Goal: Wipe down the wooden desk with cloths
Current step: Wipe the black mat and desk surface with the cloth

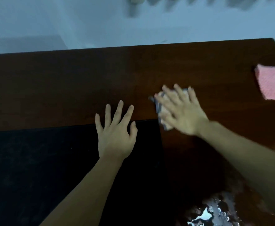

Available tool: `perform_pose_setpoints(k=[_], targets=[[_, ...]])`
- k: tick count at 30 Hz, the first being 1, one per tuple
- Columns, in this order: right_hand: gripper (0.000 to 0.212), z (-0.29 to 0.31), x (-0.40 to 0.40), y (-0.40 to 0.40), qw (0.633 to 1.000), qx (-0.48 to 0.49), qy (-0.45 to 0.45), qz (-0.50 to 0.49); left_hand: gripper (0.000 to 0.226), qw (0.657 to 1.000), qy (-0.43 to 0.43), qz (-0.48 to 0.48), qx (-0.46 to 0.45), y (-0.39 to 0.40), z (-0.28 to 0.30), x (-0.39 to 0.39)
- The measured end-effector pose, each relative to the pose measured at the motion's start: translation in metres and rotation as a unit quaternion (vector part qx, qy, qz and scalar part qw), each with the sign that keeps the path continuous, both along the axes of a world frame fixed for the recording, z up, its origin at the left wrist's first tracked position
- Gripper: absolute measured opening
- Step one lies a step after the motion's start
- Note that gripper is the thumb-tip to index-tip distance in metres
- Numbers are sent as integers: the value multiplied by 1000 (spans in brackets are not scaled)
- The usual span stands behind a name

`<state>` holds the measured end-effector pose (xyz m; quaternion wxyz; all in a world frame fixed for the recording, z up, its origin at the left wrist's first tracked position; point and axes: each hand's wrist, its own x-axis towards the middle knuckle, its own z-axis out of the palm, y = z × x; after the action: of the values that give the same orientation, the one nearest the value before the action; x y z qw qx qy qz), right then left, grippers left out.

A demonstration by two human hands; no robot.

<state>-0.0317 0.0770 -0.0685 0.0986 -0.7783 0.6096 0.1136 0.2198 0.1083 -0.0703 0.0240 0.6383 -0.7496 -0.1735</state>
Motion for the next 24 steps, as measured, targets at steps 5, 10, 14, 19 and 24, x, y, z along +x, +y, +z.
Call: perform_pose_setpoints(k=[5,10,14,19,24], targets=[[65,2,7,-61,995,4,-19,-99,57,1000,0,-3,-24,3,-3,0],[68,6,35,26,999,6,25,-42,57,1000,-15,-13,16,-1,4,-2],[66,8,41,121,997,26,-21,72,58,1000,-22,-12,-3,2,2,-4],[66,0,9,93,997,9,-28,76,58,1000,-28,-13,-1,2,0,-1],[69,-2,-32,-19,996,0,-2,-84,57,999,-27,-7,-29,3,-3,-2]])
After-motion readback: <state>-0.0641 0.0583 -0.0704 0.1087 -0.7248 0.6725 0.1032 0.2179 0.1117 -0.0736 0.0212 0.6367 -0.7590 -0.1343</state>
